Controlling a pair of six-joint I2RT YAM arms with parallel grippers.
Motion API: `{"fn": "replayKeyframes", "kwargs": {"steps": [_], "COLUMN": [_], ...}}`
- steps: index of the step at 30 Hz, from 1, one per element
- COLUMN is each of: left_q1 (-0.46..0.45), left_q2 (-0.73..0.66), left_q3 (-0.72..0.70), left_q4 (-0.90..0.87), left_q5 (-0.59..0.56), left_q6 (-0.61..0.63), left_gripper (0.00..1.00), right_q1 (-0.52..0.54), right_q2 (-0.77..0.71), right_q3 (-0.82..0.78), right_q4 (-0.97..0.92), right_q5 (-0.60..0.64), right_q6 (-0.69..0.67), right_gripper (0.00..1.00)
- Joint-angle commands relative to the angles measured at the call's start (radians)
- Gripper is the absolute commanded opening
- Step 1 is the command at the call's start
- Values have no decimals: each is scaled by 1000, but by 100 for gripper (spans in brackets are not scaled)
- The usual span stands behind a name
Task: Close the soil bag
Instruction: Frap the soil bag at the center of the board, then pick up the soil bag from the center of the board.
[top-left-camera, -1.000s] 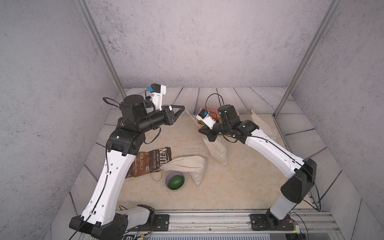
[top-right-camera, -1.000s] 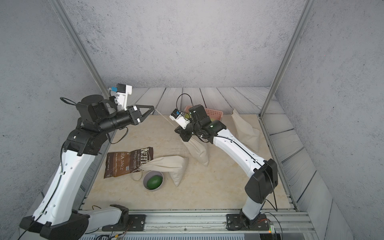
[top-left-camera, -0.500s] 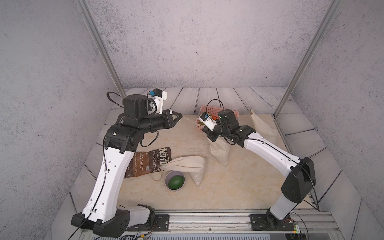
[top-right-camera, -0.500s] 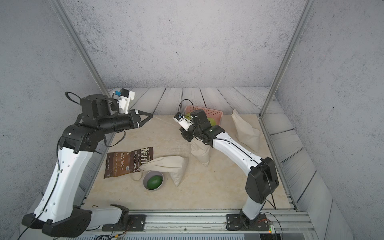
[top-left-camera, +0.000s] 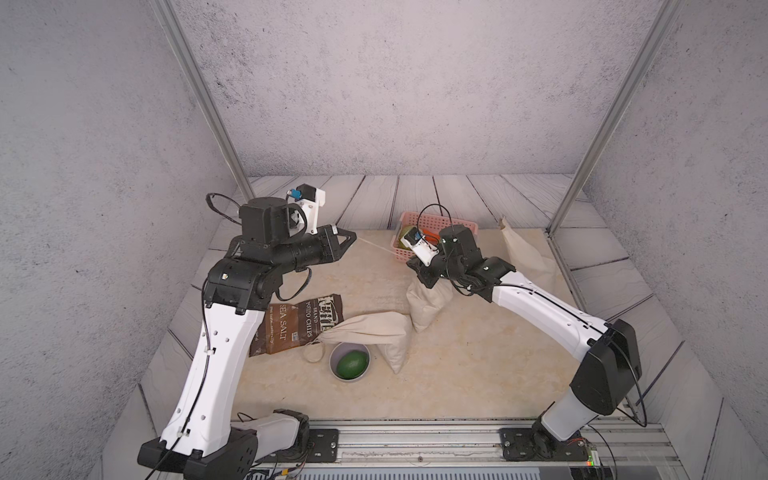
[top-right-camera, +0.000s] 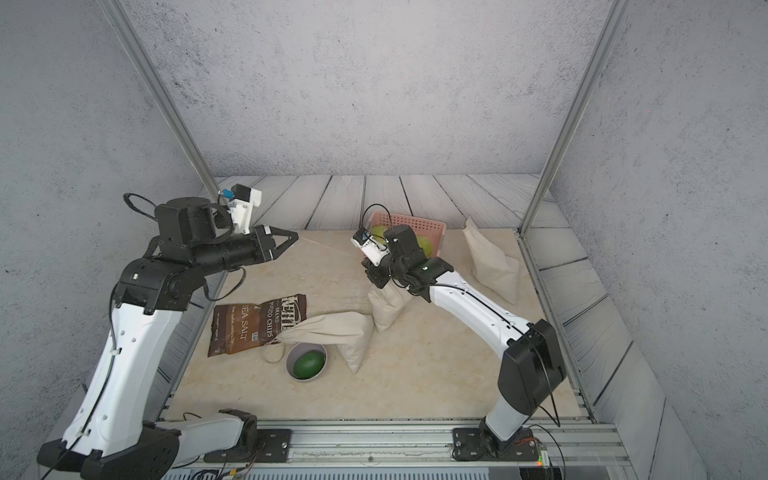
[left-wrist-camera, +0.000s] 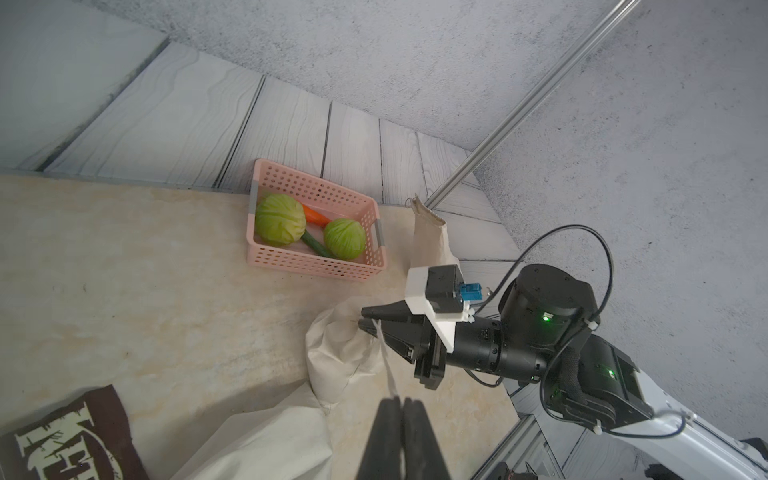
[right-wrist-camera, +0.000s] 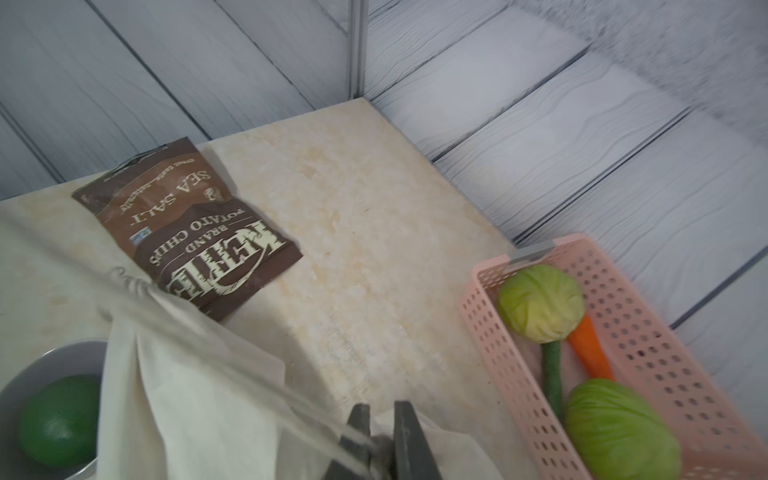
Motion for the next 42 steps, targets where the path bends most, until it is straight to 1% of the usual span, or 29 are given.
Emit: {"fn": "replayKeyframes", "kwargs": {"steps": [1,3,6,9,11,13,15,20,22,25,26,28,29,30,31,33,35,37,39,40,42], "left_q1": [74,95,118,118,113,94,65,49,50,54,56,57,57,58,58,57,55,48,36,29,11], "left_q2": [-139,-143,-142,-118,-67,-9,47,136,165,194,201,204,204,204,200,181,148,93,27,-6,-64], "left_q3": [-43,-156,-364,-552,-643,-688,-720,-797,-813,-827,-832,-836,-837,-837,-837,-830,-822,-819,-816,-815,-809], "left_q4": [275,284,340,418,450,455,465,507,508,504,502,503,505,505,505,499,488,481,478,477,481], "left_q5": [-72,-119,-183,-226,-202,-197,-232,-339,-386,-451,-476,-492,-493,-495,-496,-500,-500,-504,-518,-526,-531], "left_q6": [-21,-39,-94,-130,-142,-146,-139,-178,-196,-225,-231,-231,-227,-224,-221,-204,-185,-164,-138,-123,-94], "left_gripper": [0,0,0,0,0,0,0,0,0,0,6,24,35,44,49,64,74,80,84,86,89], "right_q1": [-51,-50,-52,-64,-83,-107,-148,-283,-317,-368,-389,-414,-423,-429,-437,-452,-470,-492,-511,-518,-525], "right_q2": [27,-6,-52,-72,-82,-95,-108,-102,-77,-8,21,79,113,141,179,250,319,369,395,393,365], "right_q3": [-84,-77,-44,9,40,46,40,68,71,102,123,172,202,233,264,313,366,408,442,450,435], "right_q4": [-305,-296,-308,-357,-379,-373,-340,-295,-261,-225,-214,-215,-220,-223,-222,-218,-214,-216,-247,-261,-286], "right_q5": [61,-4,-51,-15,38,114,201,270,365,540,594,635,653,672,679,699,726,719,678,659,619], "right_q6": [55,53,37,14,6,-3,6,31,14,-6,-13,-30,-36,-40,-45,-54,-60,-66,-72,-76,-94], "right_gripper": [16,20,28,37,43,50,58,72,77,82,83,86,87,87,87,87,86,80,70,62,36]}}
